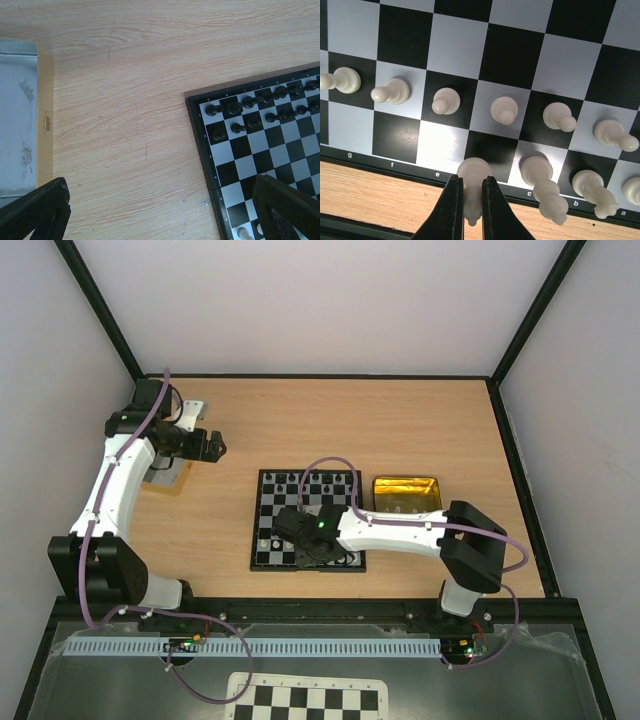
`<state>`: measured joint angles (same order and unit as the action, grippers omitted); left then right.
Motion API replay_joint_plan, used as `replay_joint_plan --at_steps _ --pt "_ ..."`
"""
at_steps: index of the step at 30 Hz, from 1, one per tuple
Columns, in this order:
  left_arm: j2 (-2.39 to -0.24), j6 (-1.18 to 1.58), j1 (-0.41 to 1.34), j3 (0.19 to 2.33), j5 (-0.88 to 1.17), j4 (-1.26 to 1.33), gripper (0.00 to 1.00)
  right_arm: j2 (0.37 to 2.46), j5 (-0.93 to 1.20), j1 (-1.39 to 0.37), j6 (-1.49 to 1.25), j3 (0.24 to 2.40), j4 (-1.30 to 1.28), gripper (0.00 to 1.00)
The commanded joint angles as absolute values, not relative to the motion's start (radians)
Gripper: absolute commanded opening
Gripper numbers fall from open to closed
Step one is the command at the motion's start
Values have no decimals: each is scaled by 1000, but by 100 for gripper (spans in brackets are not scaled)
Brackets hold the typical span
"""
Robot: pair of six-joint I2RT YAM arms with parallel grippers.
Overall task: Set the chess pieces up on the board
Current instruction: Place the chess piece on the chessboard.
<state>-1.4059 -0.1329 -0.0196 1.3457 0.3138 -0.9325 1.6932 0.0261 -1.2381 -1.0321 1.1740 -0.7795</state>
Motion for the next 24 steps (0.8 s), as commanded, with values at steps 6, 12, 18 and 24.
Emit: replay_joint_plan --at_steps 6,12,18,24 --pt "-1407 -126 -14 1356 314 -931 99 1744 -15 -1244 -1023 1210 -810 2" --pt "-1410 -126 -14 1356 313 -929 99 1747 -20 -1234 -1020 1213 -815 2" --pt "-1415 -124 -13 1358 313 -929 99 1745 -24 -1227 -1019 1210 -821 2" --pt "-1421 -124 -13 1364 315 -929 99 1744 -18 -1223 -1017 1206 -821 2"
